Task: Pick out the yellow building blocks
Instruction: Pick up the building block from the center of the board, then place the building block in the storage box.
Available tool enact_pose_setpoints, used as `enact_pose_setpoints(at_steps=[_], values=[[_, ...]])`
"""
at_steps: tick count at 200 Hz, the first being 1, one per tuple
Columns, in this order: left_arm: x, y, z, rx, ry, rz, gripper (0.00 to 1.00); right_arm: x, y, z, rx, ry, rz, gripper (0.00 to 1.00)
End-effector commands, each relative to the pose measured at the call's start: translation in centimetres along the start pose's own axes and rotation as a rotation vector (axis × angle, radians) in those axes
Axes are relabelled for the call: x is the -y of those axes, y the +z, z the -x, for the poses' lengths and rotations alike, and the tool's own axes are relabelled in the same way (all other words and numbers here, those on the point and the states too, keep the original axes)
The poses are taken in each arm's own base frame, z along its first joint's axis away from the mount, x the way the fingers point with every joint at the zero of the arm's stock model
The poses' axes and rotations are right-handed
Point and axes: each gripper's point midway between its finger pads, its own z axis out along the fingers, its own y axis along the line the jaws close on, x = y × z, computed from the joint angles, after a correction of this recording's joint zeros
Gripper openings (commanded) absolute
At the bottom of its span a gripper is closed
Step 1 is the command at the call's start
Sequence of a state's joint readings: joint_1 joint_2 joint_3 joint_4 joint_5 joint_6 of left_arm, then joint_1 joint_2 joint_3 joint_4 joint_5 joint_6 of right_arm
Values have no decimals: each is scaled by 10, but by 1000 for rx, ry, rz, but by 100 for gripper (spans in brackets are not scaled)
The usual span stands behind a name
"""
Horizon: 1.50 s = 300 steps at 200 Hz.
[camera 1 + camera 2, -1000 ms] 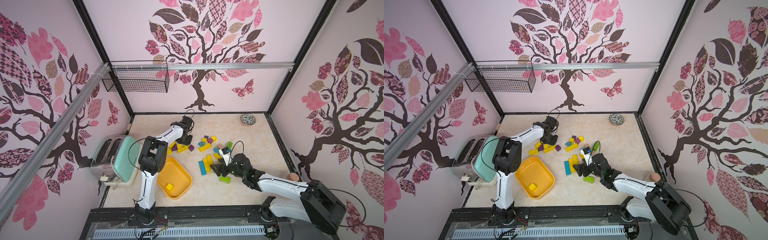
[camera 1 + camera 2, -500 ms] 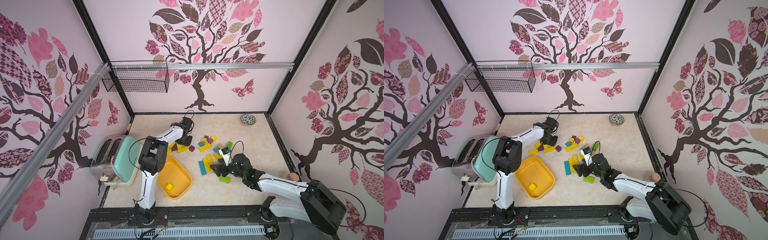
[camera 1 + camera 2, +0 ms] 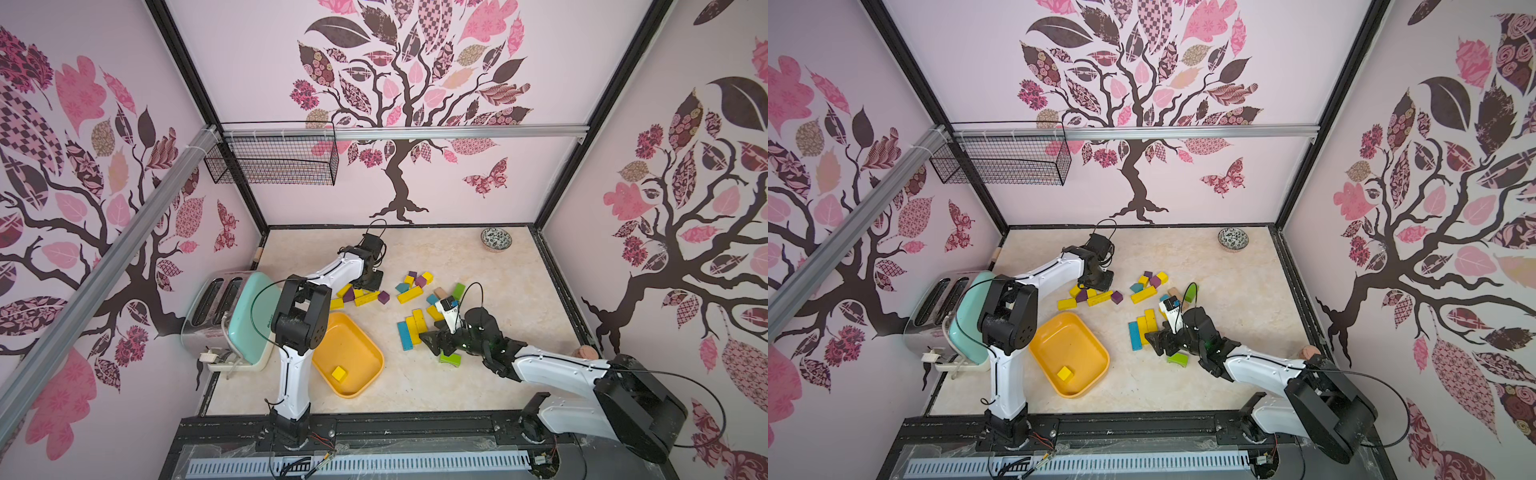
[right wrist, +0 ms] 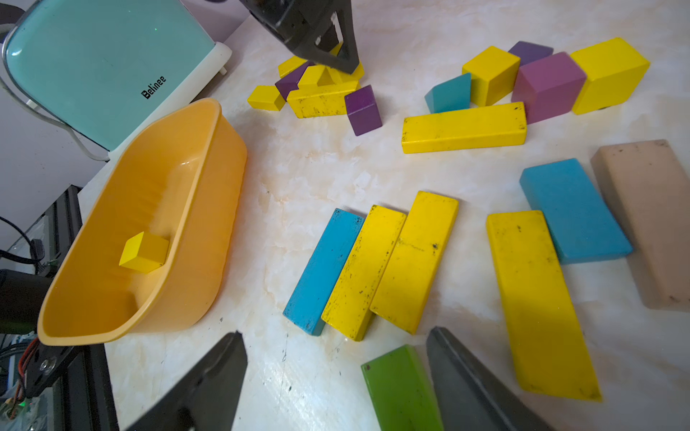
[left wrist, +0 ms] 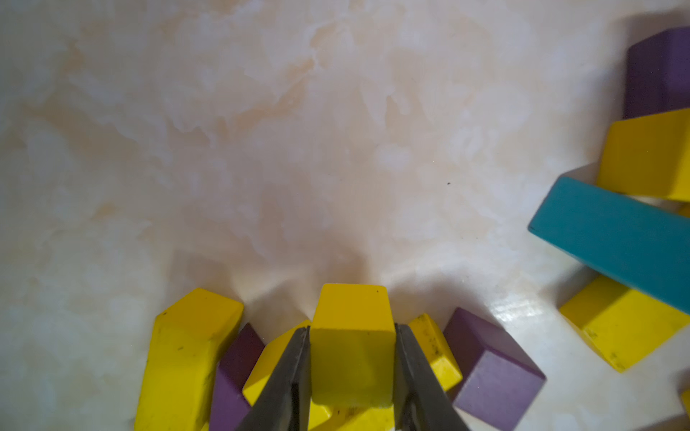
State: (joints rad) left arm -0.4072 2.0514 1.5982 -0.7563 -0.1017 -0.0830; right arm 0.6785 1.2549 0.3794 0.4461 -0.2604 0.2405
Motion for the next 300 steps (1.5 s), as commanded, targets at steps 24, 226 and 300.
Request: enact_pose_setpoints(at_steps=[24, 226, 300], values=[[3, -86, 22, 198, -25, -75, 28, -19, 11, 12, -15, 0, 99, 78], [-5, -151, -133, 198, 10, -142, 22, -119, -39, 29, -22, -17, 380, 70], [-10, -141, -139, 206, -15, -130, 23, -109, -43, 53, 111, 10, 307, 68]])
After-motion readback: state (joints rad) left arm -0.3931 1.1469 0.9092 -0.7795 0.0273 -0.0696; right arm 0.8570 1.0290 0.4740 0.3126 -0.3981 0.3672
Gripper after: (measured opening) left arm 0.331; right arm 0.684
